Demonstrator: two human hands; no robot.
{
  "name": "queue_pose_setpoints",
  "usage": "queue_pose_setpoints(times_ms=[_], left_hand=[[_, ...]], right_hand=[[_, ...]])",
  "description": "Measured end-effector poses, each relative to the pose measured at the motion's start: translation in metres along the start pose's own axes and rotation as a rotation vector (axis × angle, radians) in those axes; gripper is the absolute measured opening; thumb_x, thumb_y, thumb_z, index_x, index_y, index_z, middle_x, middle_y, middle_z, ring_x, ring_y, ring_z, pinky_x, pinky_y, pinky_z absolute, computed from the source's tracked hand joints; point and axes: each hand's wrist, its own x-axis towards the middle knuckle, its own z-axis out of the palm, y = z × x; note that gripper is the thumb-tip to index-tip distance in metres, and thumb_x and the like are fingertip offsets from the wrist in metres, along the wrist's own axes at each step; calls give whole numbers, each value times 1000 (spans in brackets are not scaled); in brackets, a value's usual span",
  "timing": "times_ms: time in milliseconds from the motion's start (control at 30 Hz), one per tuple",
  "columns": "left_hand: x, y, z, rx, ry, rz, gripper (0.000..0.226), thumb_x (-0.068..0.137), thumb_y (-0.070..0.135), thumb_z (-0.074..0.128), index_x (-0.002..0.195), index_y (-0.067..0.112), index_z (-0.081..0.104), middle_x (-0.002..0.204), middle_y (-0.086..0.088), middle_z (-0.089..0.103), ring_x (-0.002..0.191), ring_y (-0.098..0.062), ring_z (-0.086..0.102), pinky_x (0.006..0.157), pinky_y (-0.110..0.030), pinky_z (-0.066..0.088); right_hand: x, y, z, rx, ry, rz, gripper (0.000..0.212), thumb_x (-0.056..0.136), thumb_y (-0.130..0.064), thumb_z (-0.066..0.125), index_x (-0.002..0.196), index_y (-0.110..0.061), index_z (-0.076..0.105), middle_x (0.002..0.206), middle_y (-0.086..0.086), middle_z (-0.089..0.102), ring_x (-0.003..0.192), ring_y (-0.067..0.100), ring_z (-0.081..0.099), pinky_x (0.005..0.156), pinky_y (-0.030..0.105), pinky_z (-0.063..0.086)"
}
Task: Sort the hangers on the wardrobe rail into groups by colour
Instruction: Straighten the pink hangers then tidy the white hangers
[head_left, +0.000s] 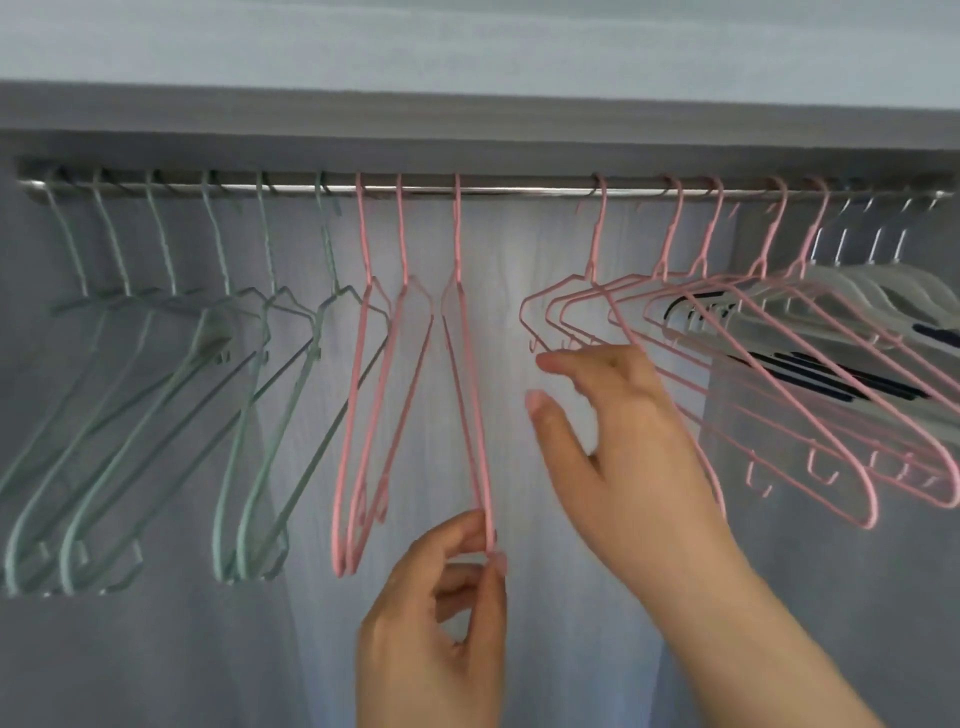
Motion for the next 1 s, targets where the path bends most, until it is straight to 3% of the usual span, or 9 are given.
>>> queue_pose_setpoints(times_ms=[100,200,267,367,433,533,733,833,1000], left_hand=[[-2,3,2,45,104,17,41,59,26,83,89,45,62,71,15,68,51,-1,60,48,3,37],[-1,12,7,106,181,159,63,53,27,84,108,35,56,97,0,60,53,-5,55,52,-1,39],[-4,26,18,119,209,250,62,57,35,84,113,33,55,100,5,53,53,-5,51,55,-4,41],[-15,39,47,20,53,239,37,66,42,69,102,38,62,92,15,61,63,-3,57,62,-5,43],[-17,43,66,-52,-165,99,33,66,42,72,97,44,63,99,23,63,79,3,62,69,-2,44],[-18,40,83,-8,-294,-8,30,70,36,74,98,37,65,92,31,65,89,11,59,77,0,41],[-20,35,94,27,-260,5,15,73,24,73,83,32,65,86,23,69,84,4,64,81,-7,45],[-19,36,94,10,-182,8,18,74,18,72,85,31,67,82,22,70,79,3,65,74,-6,47],[-14,35,86,-5,-101,17,20,73,12,71,84,28,70,76,19,72,73,3,67,62,-2,45]], right_hand=[[14,22,-52,-91,74,0,35,85,-30,50,119,-21,55,112,-5,48,102,7,47,88,4,29],[21,49,-62,-37,-107,177,47,87,-21,52,133,-17,41,132,2,48,117,18,49,101,30,38],[20,59,-53,132,-201,330,48,91,-22,48,137,-19,34,128,-4,47,112,13,49,97,29,37],[16,73,-38,538,-218,535,33,93,-18,46,126,-20,47,117,0,58,95,12,60,90,29,50],[15,76,-32,697,-208,591,19,93,-13,45,105,-19,58,104,2,64,83,10,62,72,19,57],[13,79,-30,710,-219,560,24,92,-12,45,81,-27,60,88,-3,65,73,9,62,62,13,54],[15,84,-32,628,-303,446,30,91,-23,50,69,-39,63,63,-18,65,64,-8,58,66,9,46],[20,78,-24,597,-298,406,20,89,-23,51,75,-27,64,54,-9,50,48,-2,48,55,17,42],[29,70,-11,609,-316,333,16,91,-19,48,81,-21,61,38,-11,46,36,-1,41,42,9,32]])
